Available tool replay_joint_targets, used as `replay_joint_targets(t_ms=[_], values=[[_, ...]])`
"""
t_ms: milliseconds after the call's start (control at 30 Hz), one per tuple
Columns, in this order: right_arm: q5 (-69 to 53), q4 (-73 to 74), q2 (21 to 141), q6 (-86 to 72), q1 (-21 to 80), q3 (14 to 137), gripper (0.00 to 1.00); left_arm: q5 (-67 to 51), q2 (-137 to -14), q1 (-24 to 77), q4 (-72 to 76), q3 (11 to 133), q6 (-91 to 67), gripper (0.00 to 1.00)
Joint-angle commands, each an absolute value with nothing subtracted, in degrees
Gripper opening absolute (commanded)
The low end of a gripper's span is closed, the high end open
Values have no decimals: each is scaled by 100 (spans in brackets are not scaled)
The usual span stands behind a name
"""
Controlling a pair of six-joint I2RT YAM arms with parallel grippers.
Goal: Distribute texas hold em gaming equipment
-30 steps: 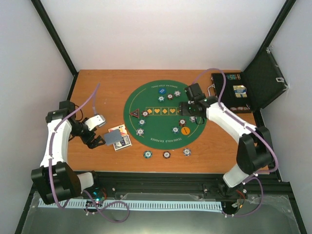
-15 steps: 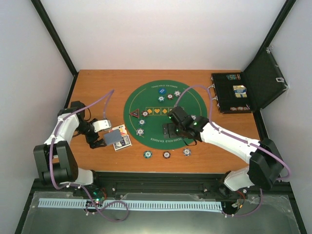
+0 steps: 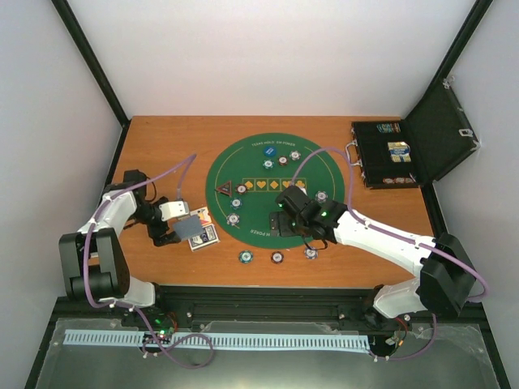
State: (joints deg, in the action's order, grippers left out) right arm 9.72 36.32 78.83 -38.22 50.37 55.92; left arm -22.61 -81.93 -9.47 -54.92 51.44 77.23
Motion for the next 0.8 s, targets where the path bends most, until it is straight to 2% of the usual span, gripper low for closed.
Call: replay_joint_targets(t_ms=[0, 767], values=[[1180, 3699, 7815, -3968, 5129, 5580, 100, -2573, -8274, -914, -5225, 5034, 8042, 100], [1271, 3876, 8290, -4050, 5326, 5902, 100, -2502, -8408, -875, -4414, 4478, 7938, 100]])
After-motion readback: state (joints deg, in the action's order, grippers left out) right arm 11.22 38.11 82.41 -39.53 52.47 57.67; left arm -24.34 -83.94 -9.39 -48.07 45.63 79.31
